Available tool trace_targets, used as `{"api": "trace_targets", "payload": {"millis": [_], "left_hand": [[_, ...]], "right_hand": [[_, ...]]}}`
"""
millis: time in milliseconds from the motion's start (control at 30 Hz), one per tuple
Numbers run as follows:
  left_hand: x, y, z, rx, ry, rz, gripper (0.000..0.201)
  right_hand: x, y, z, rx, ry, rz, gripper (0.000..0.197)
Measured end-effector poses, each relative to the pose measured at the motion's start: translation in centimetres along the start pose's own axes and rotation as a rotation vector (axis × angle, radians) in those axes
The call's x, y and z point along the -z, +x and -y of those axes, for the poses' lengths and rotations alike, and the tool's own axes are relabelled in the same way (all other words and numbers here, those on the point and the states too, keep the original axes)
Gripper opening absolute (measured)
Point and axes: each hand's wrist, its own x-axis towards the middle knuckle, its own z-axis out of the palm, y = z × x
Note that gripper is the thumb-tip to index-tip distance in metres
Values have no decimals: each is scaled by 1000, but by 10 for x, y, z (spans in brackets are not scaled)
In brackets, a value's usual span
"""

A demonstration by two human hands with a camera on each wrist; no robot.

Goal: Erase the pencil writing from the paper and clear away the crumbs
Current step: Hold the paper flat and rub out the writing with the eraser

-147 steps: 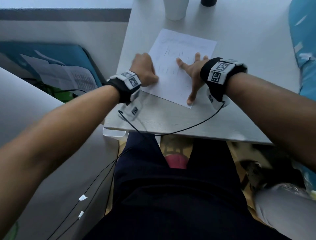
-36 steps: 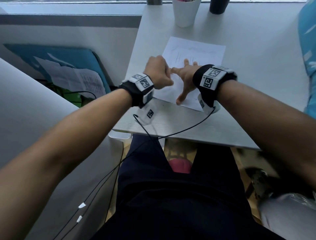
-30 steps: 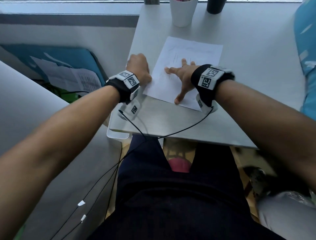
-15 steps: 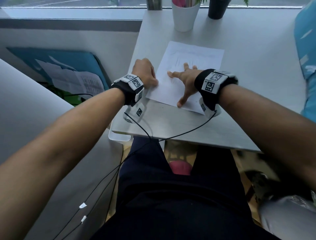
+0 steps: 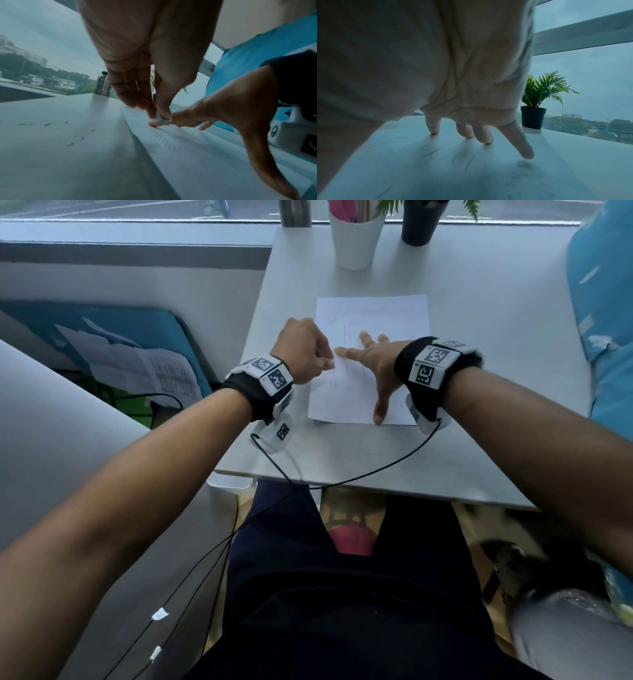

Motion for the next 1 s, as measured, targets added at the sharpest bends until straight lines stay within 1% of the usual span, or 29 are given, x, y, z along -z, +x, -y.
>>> {"api": "trace_targets", "payload": {"millis": [100,167,200,233,267,333,367,400,433,500,533,567,600,667,700,733,800,867,933,1000], "left_hand": [[0,-2,6,7,-72,3,18],[-2,-3,6,18,-141,-12,21],[-2,-3,6,20,-165,-29,23],[-4,-2,6,23,-189,-48,24],[-4,-1,6,25,-215,-63,25],[-5,-1,4,18,-261,-78,24],[-5,-1,3,9,-274,-85,22],[-5,0,2,-1,-286,-87,19],[-6,0,2,-6,-299,-83,15],[-7,0,4,-7,-314,-67,12],[-8,1,6,-24,-288,-49,16],[-10,1,10,-57,-222,-11,28],[-12,3,15,-96,-120,63,48],[-16,0,24,-143,113,279,98],[-17,-2,27,-142,203,356,115],[-17,-4,30,-142,261,402,125],[-19,-5,37,-146,304,465,135],[-19,-5,41,-161,327,499,142],[-19,-4,44,-169,344,508,146],[-19,-5,44,-164,356,502,146]], "right_hand": [[0,1,-4,16,13,-21,154],[1,1,-5,44,70,-112,146],[3,1,-5,69,149,-185,138],[4,0,-5,108,273,-265,126],[6,-1,-4,158,415,-347,107],[6,-2,0,252,642,-479,55],[5,-3,2,264,688,-518,31],[4,-2,3,266,711,-550,15],[3,-1,3,258,725,-565,8],[1,2,2,229,736,-548,7],[1,5,1,212,727,-546,8],[0,7,0,195,714,-558,10],[-1,10,0,186,707,-577,10],[-2,13,0,180,694,-620,9],[-3,14,2,175,676,-626,9],[-3,14,3,168,654,-618,8],[-5,13,7,166,618,-573,6],[-6,14,12,184,581,-548,5],[-5,19,15,186,530,-559,8],[0,26,14,137,506,-595,11]]}}
